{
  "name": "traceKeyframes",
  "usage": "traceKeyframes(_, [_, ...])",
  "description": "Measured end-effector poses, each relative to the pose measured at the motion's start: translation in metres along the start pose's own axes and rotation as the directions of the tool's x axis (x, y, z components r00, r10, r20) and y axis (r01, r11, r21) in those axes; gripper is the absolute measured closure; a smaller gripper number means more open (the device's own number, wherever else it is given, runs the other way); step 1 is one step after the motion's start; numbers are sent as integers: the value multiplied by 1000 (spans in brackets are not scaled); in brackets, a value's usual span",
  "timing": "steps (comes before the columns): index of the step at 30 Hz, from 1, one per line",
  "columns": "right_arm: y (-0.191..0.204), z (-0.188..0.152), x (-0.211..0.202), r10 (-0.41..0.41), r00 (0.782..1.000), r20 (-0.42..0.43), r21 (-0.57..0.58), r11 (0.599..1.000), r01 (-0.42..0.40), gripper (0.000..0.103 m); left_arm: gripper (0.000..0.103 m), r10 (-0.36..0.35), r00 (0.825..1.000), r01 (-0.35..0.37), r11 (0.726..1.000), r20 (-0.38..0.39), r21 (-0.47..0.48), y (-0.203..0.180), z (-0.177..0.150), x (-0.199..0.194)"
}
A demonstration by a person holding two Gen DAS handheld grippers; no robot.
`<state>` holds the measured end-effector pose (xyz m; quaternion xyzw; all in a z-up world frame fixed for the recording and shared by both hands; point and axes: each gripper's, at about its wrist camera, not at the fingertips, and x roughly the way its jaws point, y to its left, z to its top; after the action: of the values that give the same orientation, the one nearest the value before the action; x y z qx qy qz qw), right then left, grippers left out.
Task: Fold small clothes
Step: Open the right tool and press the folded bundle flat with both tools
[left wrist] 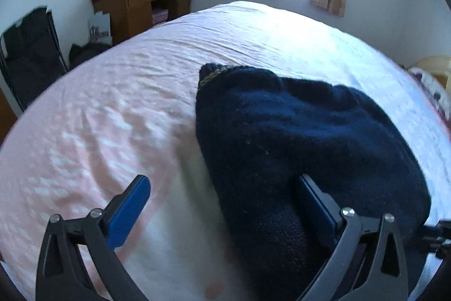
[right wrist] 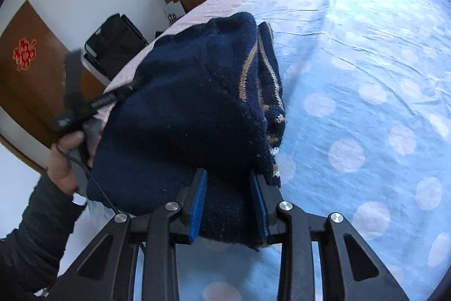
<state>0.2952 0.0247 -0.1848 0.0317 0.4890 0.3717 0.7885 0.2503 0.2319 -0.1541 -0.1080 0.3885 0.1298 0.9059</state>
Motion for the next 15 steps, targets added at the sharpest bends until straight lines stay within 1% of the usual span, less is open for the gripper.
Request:
traceKeyframes(4, [2, -3, 0, -26, 999, 29, 0, 1000, 26, 69, 0, 33, 999, -33, 999, 26, 10, -3, 0, -11])
traceKeyframes(6, [8, -5, -4, -51, 998, 45, 0, 999, 51, 69, 0, 31, 999, -31, 999, 29, -10, -3, 0, -26])
traceKeyframes(7, [11, -5, -7, -60, 997, 57, 12, 998, 59, 68, 0, 24, 999, -23, 1000, 42, -19, -3, -1, -38])
traceKeyframes(8, [13, -7, -10, -62, 996, 64, 22, 998, 61, 62, 0, 17, 998, -16, 1000, 58, -21, -4, -3, -46])
traceKeyframes(9, [16, -5, -12, -59, 995, 74, 33, 998, 57, 59, 0, 10, 996, -9, 1000, 87, -18, -5, -5, -60])
traceKeyframes(11, [25, -7, -23, -66, 993, 101, 35, 997, 62, 49, 0, 8, 990, -8, 1000, 140, 1, -7, -9, -85])
traceKeyframes(12, [31, -7, -29, -82, 990, 117, 27, 997, 79, 47, 0, 8, 985, -10, 1000, 170, 13, -8, -12, -101])
traceKeyframes(13, [41, -9, -38, -116, 982, 147, 9, 993, 116, 47, 0, 10, 979, -16, 1000, 202, 26, -10, -15, -118])
traceKeyframes(14, [48, -9, -44, -142, 975, 172, -8, 989, 146, 47, 0, 9, 976, -17, 999, 219, 34, -11, -16, -126])
traceKeyframes(15, [59, -11, -54, -174, 963, 208, -29, 983, 184, 47, 0, 6, 971, -18, 999, 240, 44, -13, -19, -141])
